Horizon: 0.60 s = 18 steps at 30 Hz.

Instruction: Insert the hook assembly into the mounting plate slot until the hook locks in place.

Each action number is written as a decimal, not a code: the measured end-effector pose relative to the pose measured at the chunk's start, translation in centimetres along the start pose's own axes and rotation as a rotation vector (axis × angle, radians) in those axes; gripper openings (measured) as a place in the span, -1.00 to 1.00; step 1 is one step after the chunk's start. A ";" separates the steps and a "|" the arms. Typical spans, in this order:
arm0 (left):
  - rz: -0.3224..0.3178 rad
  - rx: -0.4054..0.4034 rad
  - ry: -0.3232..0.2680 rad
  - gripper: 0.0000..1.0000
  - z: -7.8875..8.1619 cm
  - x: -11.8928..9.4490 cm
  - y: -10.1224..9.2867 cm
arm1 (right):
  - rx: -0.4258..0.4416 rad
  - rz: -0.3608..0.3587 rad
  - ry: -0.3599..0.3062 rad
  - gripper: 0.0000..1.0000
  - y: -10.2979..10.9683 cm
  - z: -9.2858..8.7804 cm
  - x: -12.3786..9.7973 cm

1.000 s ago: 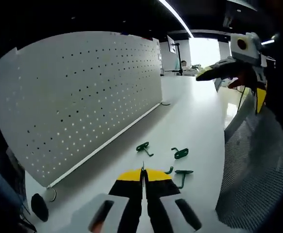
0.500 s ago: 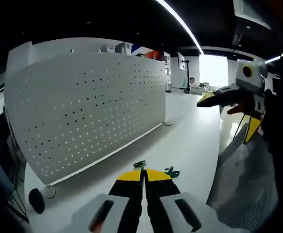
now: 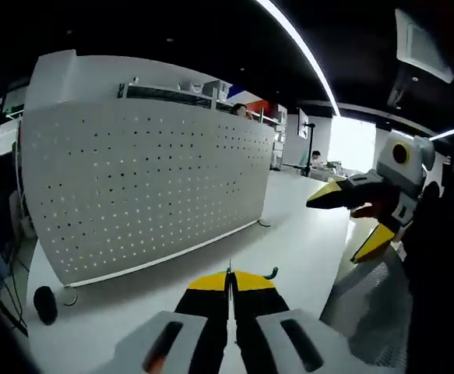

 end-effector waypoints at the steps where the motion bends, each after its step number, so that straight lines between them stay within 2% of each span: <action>1: 0.000 -0.002 -0.001 -0.98 0.1 0.0 -0.1 | 0.000 0.003 0.000 -0.06 0.1 0.0 0.1; 14: 0.024 -0.020 -0.024 -0.98 2.1 -0.8 -1.5 | 0.004 0.020 -0.021 -0.28 1.2 0.5 1.1; 18: 0.031 -0.022 -0.016 -0.98 2.6 -0.7 -1.8 | -0.071 -0.010 -0.042 -0.40 1.7 0.6 1.3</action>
Point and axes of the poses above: the point that each gripper's makers call its tool centre point, and the gripper's own axes: x roughly forward along the fingers, y roughly to its left, z roughly out of its top, the point moved 6 cm from there along -x, roughly backward along the fingers, and after that the axes turned 13 degrees about -z, right-handed, at the moved point
